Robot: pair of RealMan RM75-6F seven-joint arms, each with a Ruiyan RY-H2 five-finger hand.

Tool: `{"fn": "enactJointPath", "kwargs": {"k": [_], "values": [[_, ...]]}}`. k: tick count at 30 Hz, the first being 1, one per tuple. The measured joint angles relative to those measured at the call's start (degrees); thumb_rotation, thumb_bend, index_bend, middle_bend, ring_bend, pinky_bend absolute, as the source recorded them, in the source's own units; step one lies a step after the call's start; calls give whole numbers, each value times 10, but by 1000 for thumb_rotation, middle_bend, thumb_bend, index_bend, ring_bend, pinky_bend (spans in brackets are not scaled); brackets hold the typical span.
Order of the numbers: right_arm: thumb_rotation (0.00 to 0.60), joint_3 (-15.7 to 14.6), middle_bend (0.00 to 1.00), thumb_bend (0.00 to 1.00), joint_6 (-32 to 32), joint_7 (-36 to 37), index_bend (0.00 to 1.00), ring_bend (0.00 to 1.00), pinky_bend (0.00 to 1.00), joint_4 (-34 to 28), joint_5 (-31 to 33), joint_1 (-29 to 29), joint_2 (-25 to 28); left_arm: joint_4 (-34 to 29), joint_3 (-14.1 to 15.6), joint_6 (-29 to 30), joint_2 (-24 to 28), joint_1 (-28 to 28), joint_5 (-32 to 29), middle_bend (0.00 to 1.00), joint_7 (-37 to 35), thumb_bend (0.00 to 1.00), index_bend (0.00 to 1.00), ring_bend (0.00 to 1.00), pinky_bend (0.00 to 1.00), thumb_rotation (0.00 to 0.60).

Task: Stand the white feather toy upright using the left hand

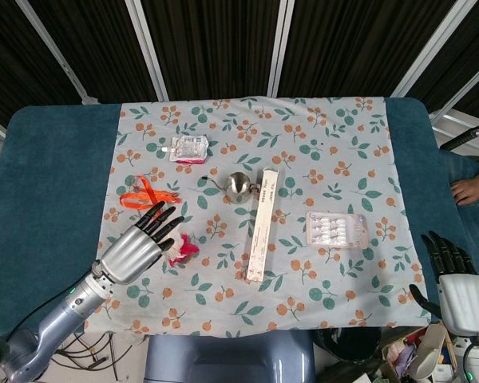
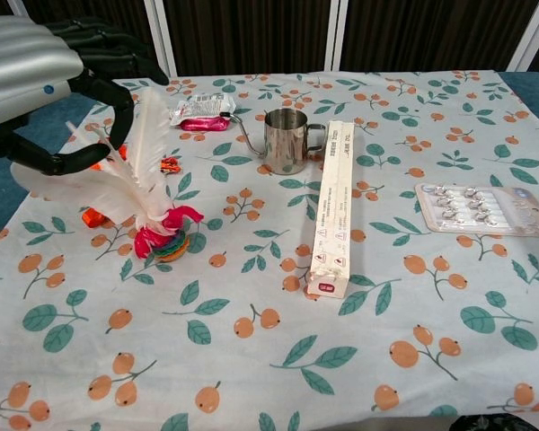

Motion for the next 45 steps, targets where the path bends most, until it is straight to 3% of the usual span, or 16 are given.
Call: {"fn": "enactJointPath", "kwargs": {"k": [8, 18, 27, 34, 39, 42, 45], "values": [[600, 0, 52, 135, -2, -1, 74, 102, 159, 0, 2, 0, 0, -65, -5, -44, 1, -22, -7, 145, 68, 459, 566, 0, 6, 600], [600, 0, 52, 135, -3, -2, 74, 102, 159, -2, 4, 0, 1, -87, -3, -69, -8, -29, -31, 145, 118, 434, 549, 0, 7, 600], [600, 0, 52, 134, -3, -4, 74, 101, 159, -2, 4, 0, 0, -71, -25, -74, -14, -46, -38, 147, 148, 435, 552, 0, 17, 600], [600, 1, 52, 135, -4, -5, 74, 101, 159, -2, 6, 1, -1, -42, -61, -106, -20, -79, -85, 147, 162, 435, 552, 0, 17, 600], [600, 1, 52, 135, -3, -4, 74, 102, 159, -1, 6, 1, 0, -23, -66, -118, -32, -93, -106, 147, 167, 435, 546, 0, 17, 600], [600, 2, 52, 136, -3, -3, 74, 102, 159, -1, 7, 1, 0, -16, -60, -115, -36, -94, -107, 146, 164, 399, 512, 0, 17, 600], [600, 2, 52, 135, -3, -2, 74, 102, 159, -1, 7, 1, 0, -14, -55, -111, -38, -95, -106, 143, 159, 274, 384, 0, 17, 600]]}}
